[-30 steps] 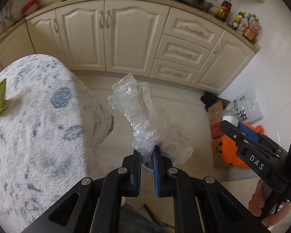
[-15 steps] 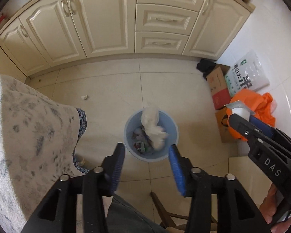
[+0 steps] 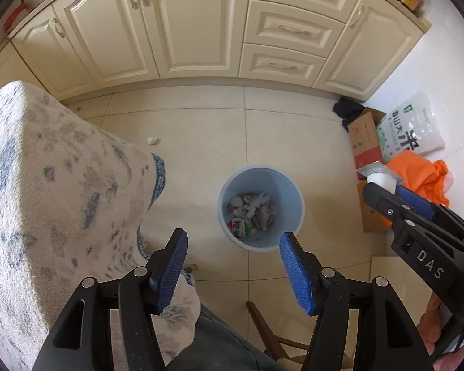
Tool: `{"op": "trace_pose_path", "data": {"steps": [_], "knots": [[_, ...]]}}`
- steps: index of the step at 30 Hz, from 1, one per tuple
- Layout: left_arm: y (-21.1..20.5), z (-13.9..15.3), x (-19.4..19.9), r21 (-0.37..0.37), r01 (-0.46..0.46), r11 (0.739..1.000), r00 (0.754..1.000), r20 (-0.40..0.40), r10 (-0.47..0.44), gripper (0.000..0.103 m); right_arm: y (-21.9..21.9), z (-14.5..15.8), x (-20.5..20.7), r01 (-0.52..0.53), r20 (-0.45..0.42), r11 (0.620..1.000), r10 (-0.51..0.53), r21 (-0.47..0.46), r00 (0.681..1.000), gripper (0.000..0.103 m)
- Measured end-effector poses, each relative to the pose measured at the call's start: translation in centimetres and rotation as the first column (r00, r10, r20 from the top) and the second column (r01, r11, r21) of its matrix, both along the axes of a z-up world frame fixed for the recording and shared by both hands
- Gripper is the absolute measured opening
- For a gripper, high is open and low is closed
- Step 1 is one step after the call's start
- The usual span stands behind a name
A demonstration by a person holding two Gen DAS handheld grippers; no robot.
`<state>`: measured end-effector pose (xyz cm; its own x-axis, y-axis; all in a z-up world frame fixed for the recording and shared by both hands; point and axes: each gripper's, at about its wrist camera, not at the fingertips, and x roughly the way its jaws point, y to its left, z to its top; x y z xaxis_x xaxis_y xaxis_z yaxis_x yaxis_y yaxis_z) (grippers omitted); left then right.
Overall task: Collect trash
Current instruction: 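Open both grippers to drop the cup and plastic wrap into the bin, then move both empty grippers back over the table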
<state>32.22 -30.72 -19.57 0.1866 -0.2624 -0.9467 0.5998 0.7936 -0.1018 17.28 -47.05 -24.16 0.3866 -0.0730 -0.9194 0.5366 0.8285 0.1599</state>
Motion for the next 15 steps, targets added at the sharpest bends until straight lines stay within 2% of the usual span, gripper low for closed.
{"op": "trace_pose_path", "data": {"steps": [1, 3, 4, 5, 9, 15], "knots": [[0.3, 0.1, -0.2, -0.005, -0.003, 1.0, 1.0, -0.006, 0.003, 0.058, 0.2, 0.1, 0.2, -0.001, -0.003, 1.0, 0.001, -0.005, 1.0, 0.045], [0.7, 0.1, 0.0, -0.011, -0.004, 1.0, 1.0, -0.016, 0.004, 0.058, 0.5, 0.1, 0.6, 0.002, -0.019, 1.0, -0.002, -0.002, 1.0, 0.054], [1.0, 0.1, 0.1, -0.013, -0.004, 1.0, 1.0, -0.017, 0.004, 0.058, 0.5, 0.1, 0.7, 0.003, -0.021, 1.0, -0.003, 0.003, 1.0, 0.067], [1.2, 0.2, 0.2, -0.014, -0.005, 1.0, 1.0, -0.016, 0.004, 0.058, 0.5, 0.1, 0.7, 0.008, -0.017, 1.0, -0.008, 0.005, 1.0, 0.073], [2.2, 0.1, 0.5, -0.021, -0.015, 1.0, 1.0, -0.022, 0.015, 0.059, 1.1, 0.6, 0.7, 0.005, -0.019, 0.999, -0.006, -0.042, 1.0, 0.073], [3.4, 0.3, 0.8, -0.034, -0.033, 0.999, 0.999, -0.038, 0.032, 0.059, 1.5, 1.0, 0.2, -0.006, -0.031, 0.998, 0.004, -0.06, 1.0, 0.073]]}}
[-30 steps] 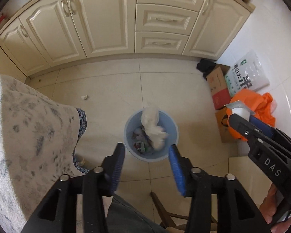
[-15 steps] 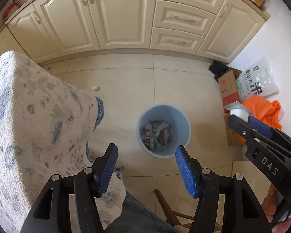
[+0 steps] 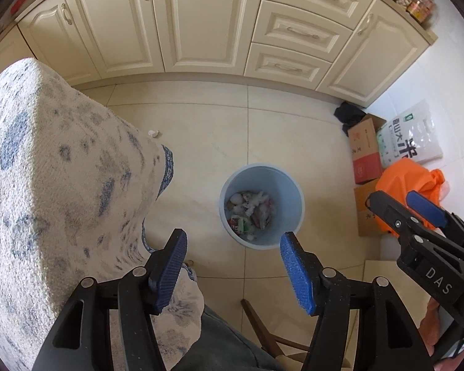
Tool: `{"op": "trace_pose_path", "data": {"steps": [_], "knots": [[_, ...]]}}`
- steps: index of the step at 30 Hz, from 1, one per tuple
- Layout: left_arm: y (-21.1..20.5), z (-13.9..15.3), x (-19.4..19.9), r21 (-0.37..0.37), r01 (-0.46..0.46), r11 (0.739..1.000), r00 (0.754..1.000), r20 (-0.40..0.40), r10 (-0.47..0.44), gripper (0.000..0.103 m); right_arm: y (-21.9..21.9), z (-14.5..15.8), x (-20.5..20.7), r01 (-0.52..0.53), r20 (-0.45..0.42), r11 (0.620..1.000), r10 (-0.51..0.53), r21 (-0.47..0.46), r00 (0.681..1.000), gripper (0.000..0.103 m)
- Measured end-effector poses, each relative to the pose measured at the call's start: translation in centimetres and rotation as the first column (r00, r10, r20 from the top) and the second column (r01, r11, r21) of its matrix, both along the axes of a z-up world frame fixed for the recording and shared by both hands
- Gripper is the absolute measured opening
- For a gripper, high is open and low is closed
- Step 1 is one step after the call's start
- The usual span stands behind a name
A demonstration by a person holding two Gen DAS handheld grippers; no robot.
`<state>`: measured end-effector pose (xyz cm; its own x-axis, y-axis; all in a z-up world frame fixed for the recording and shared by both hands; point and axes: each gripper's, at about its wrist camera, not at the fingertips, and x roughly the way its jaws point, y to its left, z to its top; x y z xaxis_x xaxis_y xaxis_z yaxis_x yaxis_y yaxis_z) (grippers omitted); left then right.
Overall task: Collect trash
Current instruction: 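Move both empty grippers back over the table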
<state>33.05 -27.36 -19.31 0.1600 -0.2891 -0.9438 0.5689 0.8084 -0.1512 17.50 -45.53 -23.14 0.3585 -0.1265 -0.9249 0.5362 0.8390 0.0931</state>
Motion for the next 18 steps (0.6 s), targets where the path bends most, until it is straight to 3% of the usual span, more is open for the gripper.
{"op": "trace_pose_path", "data": {"steps": [8, 18], "knots": [[1.0, 1.0, -0.8, -0.02, 0.0, 1.0, 1.0, 0.007, 0.001, 0.059, 0.7, 1.5, -1.6, -0.006, 0.02, 1.0, 0.007, -0.019, 1.0, 0.073], [4.5, 4.5, -3.9, -0.075, -0.004, 0.997, 0.998, 0.069, 0.009, 0.059, 2.5, 5.5, -3.6, -0.008, 0.104, 0.998, 0.015, -0.067, 0.994, 0.073]]}}
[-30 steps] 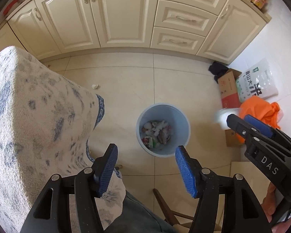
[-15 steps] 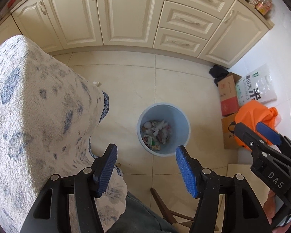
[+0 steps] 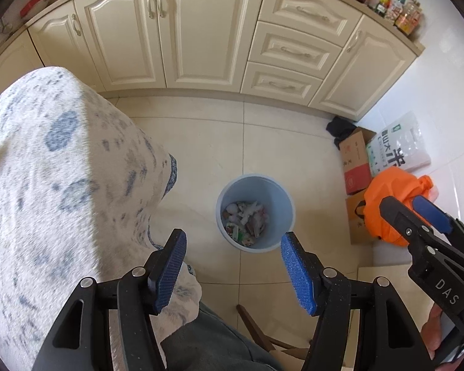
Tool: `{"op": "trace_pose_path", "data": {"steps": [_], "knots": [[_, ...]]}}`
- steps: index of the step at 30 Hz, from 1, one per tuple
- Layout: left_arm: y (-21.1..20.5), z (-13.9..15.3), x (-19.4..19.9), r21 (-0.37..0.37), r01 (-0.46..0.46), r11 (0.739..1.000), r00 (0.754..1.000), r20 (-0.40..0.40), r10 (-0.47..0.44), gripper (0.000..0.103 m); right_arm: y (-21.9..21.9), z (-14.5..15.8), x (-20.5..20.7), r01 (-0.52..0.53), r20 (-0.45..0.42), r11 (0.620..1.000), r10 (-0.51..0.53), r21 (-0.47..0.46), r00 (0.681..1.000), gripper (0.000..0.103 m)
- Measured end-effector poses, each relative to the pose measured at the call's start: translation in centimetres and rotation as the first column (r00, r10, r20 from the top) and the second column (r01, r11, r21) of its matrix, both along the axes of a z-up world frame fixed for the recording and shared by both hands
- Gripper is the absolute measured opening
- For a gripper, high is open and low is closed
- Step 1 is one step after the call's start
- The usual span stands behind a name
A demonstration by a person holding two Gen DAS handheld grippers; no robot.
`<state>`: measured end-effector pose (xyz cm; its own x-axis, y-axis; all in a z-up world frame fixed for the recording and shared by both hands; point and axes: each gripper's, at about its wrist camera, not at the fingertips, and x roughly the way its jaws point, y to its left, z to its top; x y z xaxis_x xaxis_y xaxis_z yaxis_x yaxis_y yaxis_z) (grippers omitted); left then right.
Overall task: Collect trash
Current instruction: 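Move both empty grippers back over the table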
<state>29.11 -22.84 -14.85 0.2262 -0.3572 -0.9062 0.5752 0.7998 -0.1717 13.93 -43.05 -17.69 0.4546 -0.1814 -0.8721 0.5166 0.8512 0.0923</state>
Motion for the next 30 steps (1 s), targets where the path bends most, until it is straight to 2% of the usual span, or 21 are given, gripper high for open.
{"op": "trace_pose_path", "data": {"steps": [6, 11, 15, 19, 26, 30], "knots": [[5.0, 2.6, -2.5, -0.069, -0.036, 0.997, 0.998, 0.05, 0.039, 0.059, 2.6, 2.3, -0.1, -0.053, 0.063, 0.999, 0.054, -0.009, 0.997, 0.073], [10.4, 4.5, -3.8, -0.101, -0.122, 0.987, 0.986, 0.103, 0.132, 0.065, 5.3, 3.4, 1.5, -0.123, 0.098, 0.992, 0.124, -0.019, 0.987, 0.073], [14.5, 5.4, -4.6, -0.105, -0.212, 0.972, 0.967, 0.12, 0.224, 0.065, 8.3, 3.7, 3.6, -0.203, 0.114, 0.979, 0.202, 0.002, 0.973, 0.073], [18.7, 5.8, -4.9, -0.104, -0.299, 0.948, 0.944, 0.113, 0.31, 0.065, 11.9, 4.0, 5.5, -0.304, 0.122, 0.953, 0.301, 0.006, 0.946, 0.073], [26.0, 6.4, -4.6, -0.104, -0.457, 0.883, 0.881, 0.086, 0.466, 0.065, 18.0, 4.5, 9.4, -0.438, 0.12, 0.899, 0.435, 0.002, 0.892, 0.073], [28.6, 6.7, -4.1, -0.096, -0.515, 0.852, 0.849, 0.078, 0.522, 0.065, 21.3, 4.5, 11.9, -0.499, 0.117, 0.867, 0.494, 0.008, 0.861, 0.073]]}}
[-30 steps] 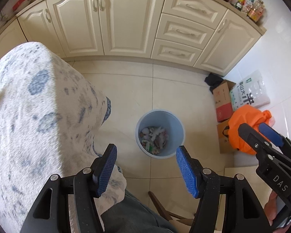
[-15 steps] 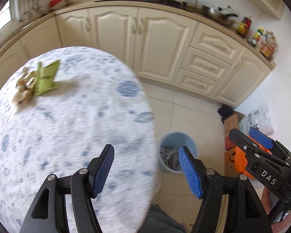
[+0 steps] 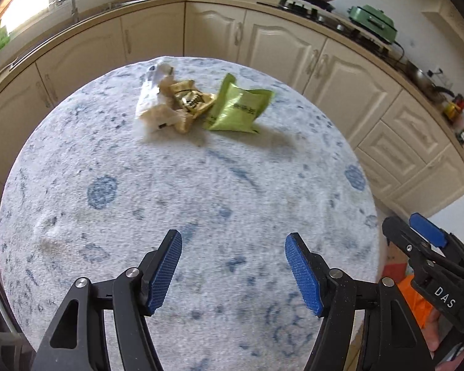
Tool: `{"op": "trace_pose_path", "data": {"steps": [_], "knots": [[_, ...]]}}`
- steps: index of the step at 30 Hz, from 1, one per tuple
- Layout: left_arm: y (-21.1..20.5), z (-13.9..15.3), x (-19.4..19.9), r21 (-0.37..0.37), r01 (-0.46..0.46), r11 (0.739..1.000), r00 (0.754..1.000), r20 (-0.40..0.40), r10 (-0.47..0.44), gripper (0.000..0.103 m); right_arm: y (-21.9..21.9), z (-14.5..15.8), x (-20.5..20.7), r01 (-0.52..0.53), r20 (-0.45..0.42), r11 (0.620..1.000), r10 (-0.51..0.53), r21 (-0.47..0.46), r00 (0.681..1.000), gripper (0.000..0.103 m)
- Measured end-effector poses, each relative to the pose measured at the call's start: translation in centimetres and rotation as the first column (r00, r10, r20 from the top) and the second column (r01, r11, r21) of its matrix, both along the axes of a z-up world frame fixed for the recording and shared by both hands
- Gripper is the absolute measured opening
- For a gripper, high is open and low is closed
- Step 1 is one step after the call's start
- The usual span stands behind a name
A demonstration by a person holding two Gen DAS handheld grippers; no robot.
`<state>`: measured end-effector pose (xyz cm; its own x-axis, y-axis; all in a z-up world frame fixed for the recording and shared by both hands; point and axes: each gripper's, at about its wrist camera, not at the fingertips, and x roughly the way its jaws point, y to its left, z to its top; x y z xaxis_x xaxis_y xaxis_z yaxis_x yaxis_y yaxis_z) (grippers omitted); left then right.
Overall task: Collect trash
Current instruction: 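Move both empty grippers back over the table, then grasp the green packet with the right gripper while the left grasps the clear bread bag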
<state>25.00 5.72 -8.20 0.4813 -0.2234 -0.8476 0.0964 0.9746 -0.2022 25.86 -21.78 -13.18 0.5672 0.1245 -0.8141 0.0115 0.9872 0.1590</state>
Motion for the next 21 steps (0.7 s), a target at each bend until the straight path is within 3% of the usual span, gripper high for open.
{"op": "trace_pose_path", "data": {"steps": [6, 11, 14, 21], "knots": [[2.4, -0.2, 2.8, 0.0, -0.047, 0.999, 0.998, -0.038, 0.047, 0.065, 4.2, -1.0, 3.8, -0.075, -0.044, 0.997, 0.076, 0.016, 0.996, 0.073], [4.6, -0.7, 5.6, -0.041, -0.069, 0.997, 0.996, -0.06, 0.066, 0.066, 6.5, -1.4, 6.8, -0.113, -0.062, 0.994, 0.113, 0.011, 0.992, 0.073], [5.7, -1.4, 8.6, -0.016, -0.104, 0.994, 0.992, -0.067, 0.102, 0.066, 7.8, -1.8, 9.0, -0.13, -0.081, 0.991, 0.131, 0.016, 0.988, 0.073], [7.7, -2.0, 13.5, -0.041, -0.151, 0.988, 0.984, -0.099, 0.146, 0.066, 11.2, -3.4, 14.7, -0.185, -0.147, 0.983, 0.185, 0.01, 0.972, 0.073]]}}
